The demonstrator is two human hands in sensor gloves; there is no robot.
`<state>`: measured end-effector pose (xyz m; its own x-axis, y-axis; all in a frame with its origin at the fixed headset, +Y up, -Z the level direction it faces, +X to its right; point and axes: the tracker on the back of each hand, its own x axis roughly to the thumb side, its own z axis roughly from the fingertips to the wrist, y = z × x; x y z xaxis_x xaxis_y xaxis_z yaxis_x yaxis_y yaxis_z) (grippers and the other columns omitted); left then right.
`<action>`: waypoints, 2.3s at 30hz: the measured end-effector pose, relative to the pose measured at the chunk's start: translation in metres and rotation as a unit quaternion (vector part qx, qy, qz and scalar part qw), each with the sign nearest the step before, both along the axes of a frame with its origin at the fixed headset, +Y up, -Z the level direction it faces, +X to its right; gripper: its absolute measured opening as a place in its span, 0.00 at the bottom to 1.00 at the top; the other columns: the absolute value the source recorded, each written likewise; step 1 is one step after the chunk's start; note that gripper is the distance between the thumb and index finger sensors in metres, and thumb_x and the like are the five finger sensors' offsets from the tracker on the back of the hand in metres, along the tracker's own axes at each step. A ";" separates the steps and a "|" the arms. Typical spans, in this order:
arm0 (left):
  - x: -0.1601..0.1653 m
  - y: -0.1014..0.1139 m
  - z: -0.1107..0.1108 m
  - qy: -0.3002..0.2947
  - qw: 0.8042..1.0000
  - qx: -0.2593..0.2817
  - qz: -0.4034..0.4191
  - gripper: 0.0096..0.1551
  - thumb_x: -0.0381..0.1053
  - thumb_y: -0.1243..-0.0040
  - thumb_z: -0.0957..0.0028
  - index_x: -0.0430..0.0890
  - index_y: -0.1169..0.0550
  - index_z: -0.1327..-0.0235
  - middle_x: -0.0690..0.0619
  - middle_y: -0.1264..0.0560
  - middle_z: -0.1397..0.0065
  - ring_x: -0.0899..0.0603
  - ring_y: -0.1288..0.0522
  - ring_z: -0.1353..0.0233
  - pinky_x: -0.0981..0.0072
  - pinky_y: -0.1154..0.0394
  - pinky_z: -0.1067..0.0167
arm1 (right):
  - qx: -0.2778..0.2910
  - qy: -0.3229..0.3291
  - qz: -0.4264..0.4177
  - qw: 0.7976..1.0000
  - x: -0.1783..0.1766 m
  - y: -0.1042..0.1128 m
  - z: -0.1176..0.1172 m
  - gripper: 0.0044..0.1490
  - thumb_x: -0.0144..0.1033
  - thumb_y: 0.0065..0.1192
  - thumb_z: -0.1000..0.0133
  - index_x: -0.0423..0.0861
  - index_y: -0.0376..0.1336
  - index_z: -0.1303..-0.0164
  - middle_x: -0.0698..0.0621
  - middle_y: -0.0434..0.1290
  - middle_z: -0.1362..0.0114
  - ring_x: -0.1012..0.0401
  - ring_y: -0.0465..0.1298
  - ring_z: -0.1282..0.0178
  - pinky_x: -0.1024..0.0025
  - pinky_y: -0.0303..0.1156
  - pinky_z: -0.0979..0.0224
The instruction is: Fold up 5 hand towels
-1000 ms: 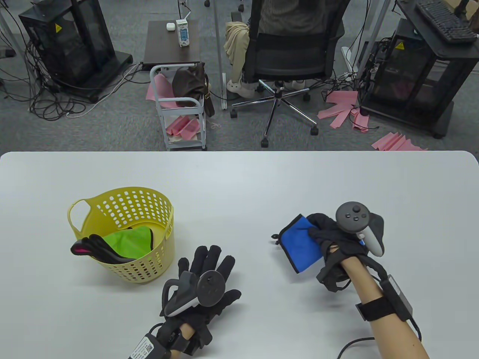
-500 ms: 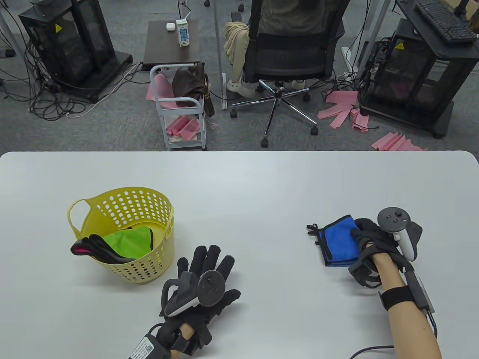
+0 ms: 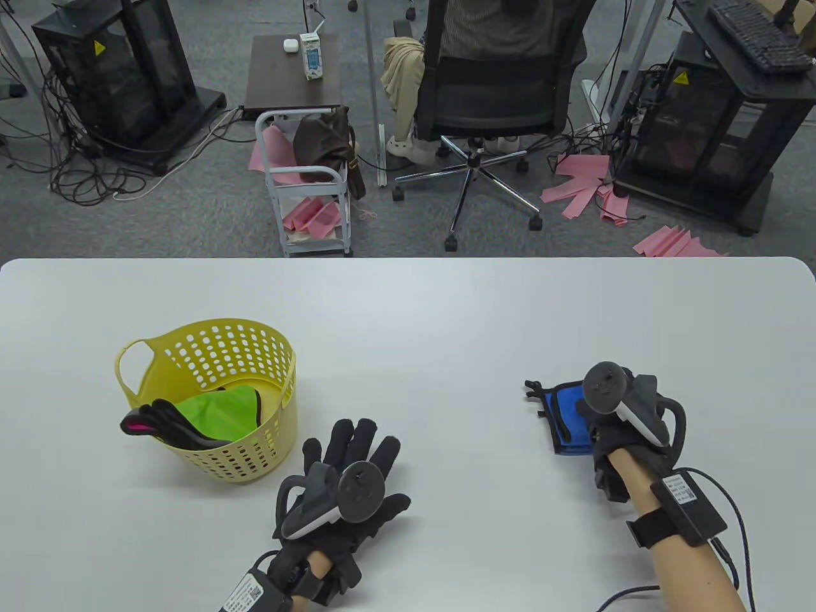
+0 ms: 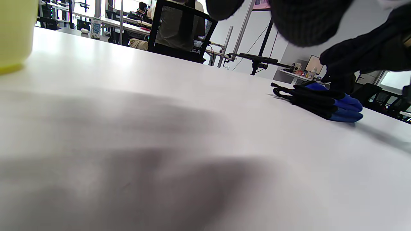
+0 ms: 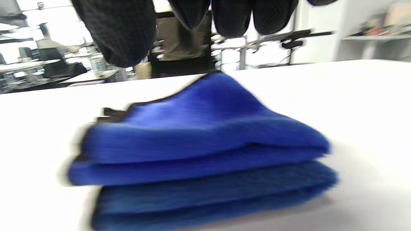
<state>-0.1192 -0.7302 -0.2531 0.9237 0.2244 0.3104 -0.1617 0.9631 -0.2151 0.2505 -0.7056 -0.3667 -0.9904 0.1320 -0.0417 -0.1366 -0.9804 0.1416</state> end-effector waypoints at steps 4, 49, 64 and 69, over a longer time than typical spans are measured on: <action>-0.003 -0.001 -0.001 0.003 1.000 -0.001 0.007 0.52 0.76 0.55 0.48 0.59 0.51 0.11 0.44 0.60 0.07 0.28 0.61 0.11 0.16 0.62 0.28 | 0.017 0.091 -0.014 0.996 -0.047 0.024 0.022 0.52 0.51 0.59 0.37 0.35 0.41 0.16 0.27 0.44 0.13 0.29 0.48 0.21 0.26 0.49 0.27; 0.005 0.090 0.003 -0.018 0.998 -0.024 0.057 0.53 0.77 0.54 0.47 0.58 0.51 0.10 0.42 0.58 0.07 0.27 0.60 0.11 0.16 0.61 0.28 | -0.043 0.253 0.040 0.966 -0.126 -0.046 0.089 0.59 0.71 0.42 0.36 0.41 0.29 0.15 0.30 0.32 0.11 0.28 0.33 0.19 0.17 0.38 0.31; -0.148 0.182 -0.065 0.245 0.969 -0.022 -0.013 0.51 0.70 0.43 0.47 0.51 0.43 0.11 0.40 0.45 0.09 0.27 0.47 0.13 0.21 0.57 0.24 | -0.039 0.259 0.033 0.965 -0.127 -0.044 0.092 0.60 0.70 0.43 0.36 0.41 0.29 0.15 0.30 0.32 0.11 0.28 0.33 0.19 0.17 0.37 0.32; -0.171 0.167 -0.069 0.291 0.950 -0.058 -0.093 0.49 0.65 0.39 0.47 0.51 0.41 0.13 0.45 0.42 0.10 0.29 0.46 0.13 0.23 0.58 0.23 | -0.037 0.260 0.032 0.964 -0.126 -0.044 0.093 0.59 0.70 0.43 0.36 0.41 0.29 0.15 0.30 0.32 0.11 0.28 0.33 0.19 0.17 0.37 0.32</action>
